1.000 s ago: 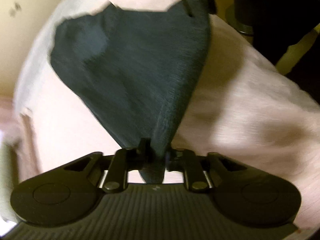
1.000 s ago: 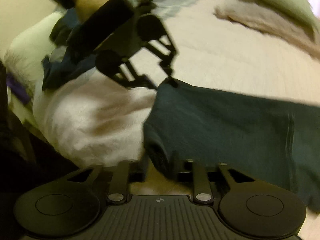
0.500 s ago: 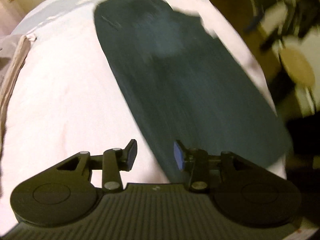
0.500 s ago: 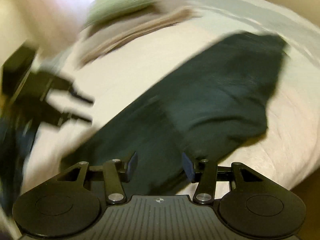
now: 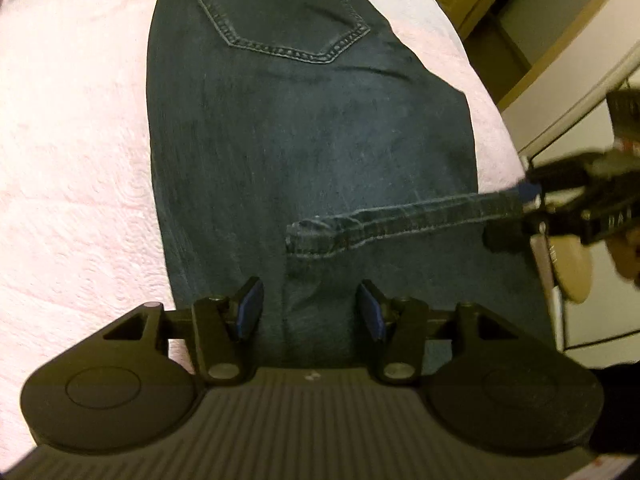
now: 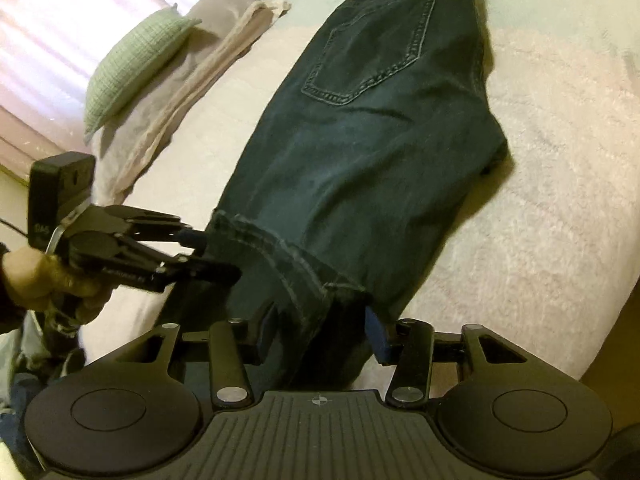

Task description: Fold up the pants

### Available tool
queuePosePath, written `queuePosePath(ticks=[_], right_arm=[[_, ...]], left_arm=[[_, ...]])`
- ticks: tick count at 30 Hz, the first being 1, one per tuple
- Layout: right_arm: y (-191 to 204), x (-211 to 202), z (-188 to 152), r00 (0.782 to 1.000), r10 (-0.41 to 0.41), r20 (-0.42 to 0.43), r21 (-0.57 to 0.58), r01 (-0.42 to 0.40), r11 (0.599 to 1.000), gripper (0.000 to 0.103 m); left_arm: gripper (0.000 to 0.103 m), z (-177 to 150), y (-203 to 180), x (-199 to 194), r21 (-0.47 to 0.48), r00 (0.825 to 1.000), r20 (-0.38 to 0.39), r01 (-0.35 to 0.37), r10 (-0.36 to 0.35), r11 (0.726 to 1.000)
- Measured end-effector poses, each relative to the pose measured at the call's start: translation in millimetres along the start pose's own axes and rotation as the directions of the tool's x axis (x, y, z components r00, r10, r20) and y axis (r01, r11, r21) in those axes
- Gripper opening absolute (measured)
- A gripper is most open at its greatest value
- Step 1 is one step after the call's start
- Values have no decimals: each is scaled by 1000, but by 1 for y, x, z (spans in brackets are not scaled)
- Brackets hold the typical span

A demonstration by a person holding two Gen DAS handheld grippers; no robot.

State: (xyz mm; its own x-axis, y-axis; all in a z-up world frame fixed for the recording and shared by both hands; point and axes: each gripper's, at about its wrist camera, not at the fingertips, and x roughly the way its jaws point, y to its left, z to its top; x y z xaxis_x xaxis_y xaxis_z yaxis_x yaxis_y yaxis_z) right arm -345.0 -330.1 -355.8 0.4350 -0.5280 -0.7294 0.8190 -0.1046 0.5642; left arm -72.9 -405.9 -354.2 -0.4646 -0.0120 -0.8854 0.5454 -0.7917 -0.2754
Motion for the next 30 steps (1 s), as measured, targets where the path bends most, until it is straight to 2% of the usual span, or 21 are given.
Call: queuePosePath(ticks=[1, 2, 3, 6, 10, 12, 13, 15, 17, 19, 22, 25, 28, 30], right_arm=[[3, -2, 2, 1000, -12, -2, -10, 12, 1000, 37], [7, -6, 3, 1000, -28, 8, -26, 28, 999, 37], [10, -11, 4, 999, -38, 30, -37, 39, 999, 37], [18, -14, 5, 998, -22, 63, -47, 25, 999, 37], [17, 2, 4, 999, -24, 24, -57, 25, 998, 36], [12, 3, 4, 999, -27, 19, -23, 28, 999, 18], [11, 1, 5, 1000, -27, 16, -10, 27, 1000, 13], [15, -5, 7, 1000, -18, 5, -3, 18, 1000, 9], [26, -12, 11, 1000, -5, 4, -46, 5, 999, 8], [41, -19, 18, 1000, 15, 10, -100, -14, 995, 7], [57, -31, 34, 998, 56, 38, -149, -50, 988, 7], [58, -30, 54, 993, 85, 79, -165, -71, 984, 7], [46, -9, 73, 991, 78, 106, -163, -60, 985, 7], [28, 15, 82, 994, 62, 88, -131, -50, 990, 7]], left_arm=[[44, -1, -2, 0, -13, 1000, -5, 13, -13, 1000], [34, -3, -3, -5, -26, 1000, -11, 29, -29, 999], [30, -3, -2, -7, -40, 999, -18, 49, -50, 998], [29, -3, -4, -8, -37, 998, -17, 57, -58, 998], [29, -2, 3, 0, -71, 997, -10, 82, -83, 994], [30, -2, 6, 7, -79, 996, -7, 91, -92, 993], [30, -2, 7, 9, -84, 995, -9, 94, -95, 992], [30, -4, 5, 7, -88, 996, -7, 93, -94, 992], [10, -5, 2, 3, -91, 996, -9, 93, -94, 991], [6, -7, -2, -7, -98, 996, 8, 94, -94, 991], [5, -8, -10, -31, -89, 996, 58, 68, -63, 994], [5, -6, -6, -65, -120, 991, 132, 40, -24, 992], [6, 5, 7, -81, -156, 984, 178, 24, 4, 987], [6, 15, 18, -75, -151, 981, 190, 2, 27, 988]])
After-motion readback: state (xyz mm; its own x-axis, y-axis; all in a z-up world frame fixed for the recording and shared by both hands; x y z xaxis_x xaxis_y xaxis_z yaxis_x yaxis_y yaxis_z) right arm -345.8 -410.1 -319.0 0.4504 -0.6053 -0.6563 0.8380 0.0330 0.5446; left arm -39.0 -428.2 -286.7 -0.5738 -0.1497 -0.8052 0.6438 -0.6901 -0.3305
